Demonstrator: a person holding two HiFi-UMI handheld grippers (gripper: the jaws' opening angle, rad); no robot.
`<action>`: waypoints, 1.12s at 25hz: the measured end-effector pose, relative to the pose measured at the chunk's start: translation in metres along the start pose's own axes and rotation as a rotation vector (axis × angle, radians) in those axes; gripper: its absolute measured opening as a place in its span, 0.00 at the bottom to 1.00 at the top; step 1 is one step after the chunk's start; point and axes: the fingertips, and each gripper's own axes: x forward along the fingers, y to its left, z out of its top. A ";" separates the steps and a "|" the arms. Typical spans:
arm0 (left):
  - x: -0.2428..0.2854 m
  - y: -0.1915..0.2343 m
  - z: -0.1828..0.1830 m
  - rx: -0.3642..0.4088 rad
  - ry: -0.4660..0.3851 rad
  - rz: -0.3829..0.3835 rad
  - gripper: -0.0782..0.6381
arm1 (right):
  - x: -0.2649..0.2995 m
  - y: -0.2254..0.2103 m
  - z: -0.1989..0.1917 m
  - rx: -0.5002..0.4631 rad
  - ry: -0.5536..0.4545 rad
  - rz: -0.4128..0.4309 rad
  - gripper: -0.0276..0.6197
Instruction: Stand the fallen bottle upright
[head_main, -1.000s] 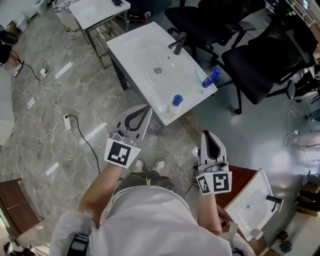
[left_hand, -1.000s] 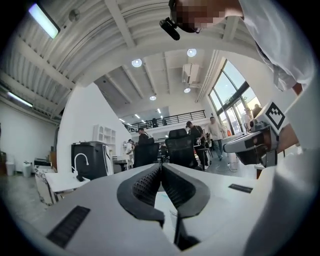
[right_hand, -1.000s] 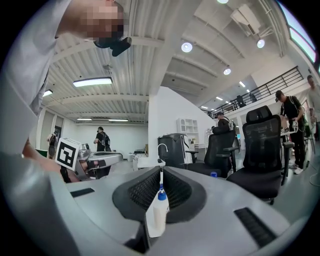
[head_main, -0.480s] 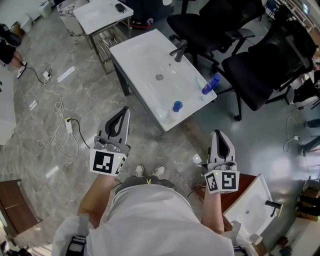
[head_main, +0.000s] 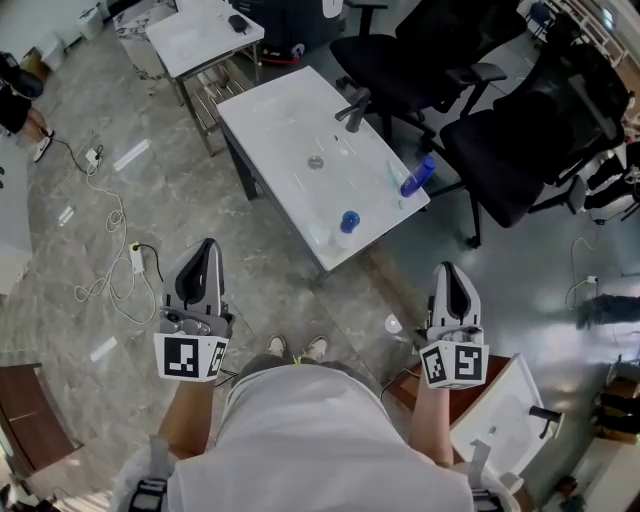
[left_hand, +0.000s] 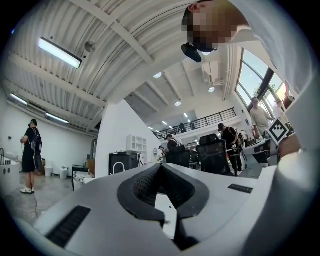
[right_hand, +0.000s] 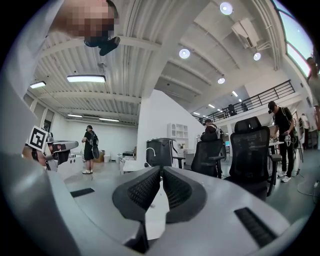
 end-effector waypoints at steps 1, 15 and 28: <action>0.001 0.001 -0.002 -0.001 0.004 0.003 0.13 | 0.001 0.000 0.002 -0.008 -0.003 -0.001 0.11; 0.024 -0.011 -0.003 0.010 -0.007 -0.051 0.13 | 0.005 0.002 0.001 -0.009 -0.012 -0.022 0.11; 0.024 -0.006 -0.006 0.006 0.011 -0.062 0.13 | 0.006 0.009 0.000 -0.015 -0.002 -0.025 0.11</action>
